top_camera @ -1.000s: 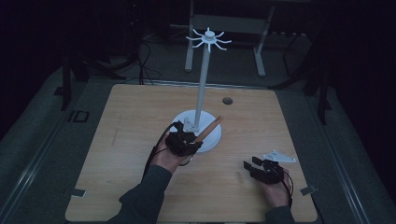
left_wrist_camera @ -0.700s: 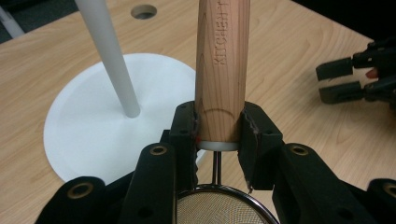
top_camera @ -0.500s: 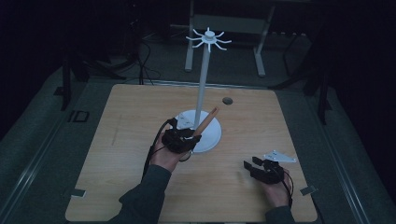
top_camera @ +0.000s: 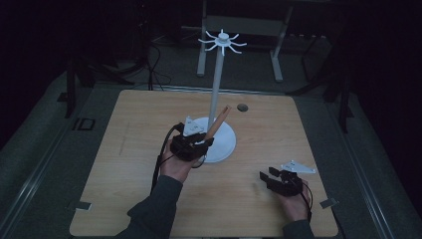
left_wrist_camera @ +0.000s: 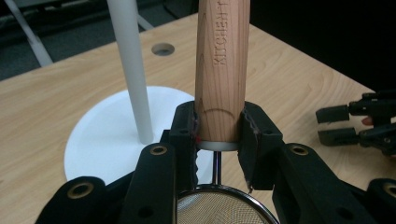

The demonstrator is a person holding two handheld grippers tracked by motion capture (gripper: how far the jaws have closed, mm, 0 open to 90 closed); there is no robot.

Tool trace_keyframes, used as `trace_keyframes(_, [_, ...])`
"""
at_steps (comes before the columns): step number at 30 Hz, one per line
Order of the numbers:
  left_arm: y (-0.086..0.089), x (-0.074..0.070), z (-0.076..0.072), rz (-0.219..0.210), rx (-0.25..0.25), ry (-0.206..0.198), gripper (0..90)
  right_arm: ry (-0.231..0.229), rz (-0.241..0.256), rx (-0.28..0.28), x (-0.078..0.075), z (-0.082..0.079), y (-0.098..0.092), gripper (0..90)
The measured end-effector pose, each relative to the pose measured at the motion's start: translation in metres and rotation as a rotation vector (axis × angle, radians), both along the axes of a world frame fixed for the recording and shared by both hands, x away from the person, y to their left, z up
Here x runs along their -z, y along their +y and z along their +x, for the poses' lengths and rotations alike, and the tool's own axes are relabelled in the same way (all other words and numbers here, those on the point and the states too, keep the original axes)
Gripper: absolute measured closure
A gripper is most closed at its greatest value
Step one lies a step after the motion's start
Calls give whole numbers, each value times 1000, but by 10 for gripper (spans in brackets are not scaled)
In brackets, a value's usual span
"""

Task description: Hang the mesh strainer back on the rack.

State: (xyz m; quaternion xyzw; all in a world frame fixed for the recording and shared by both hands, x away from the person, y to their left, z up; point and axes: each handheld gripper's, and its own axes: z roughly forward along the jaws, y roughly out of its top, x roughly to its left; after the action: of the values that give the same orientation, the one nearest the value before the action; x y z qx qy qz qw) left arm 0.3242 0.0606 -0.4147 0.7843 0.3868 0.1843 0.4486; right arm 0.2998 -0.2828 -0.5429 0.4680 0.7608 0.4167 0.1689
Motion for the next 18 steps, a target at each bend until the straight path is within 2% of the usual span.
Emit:
trace_keyframes(5, [1, -4, -1, -34, -20, -15, 694, 0, 0, 0, 0, 0, 0, 503])
trace_keyframes(18, [2, -25, -1, -71, -36, -70, 694, 3, -2, 9, 0, 0, -1, 501])
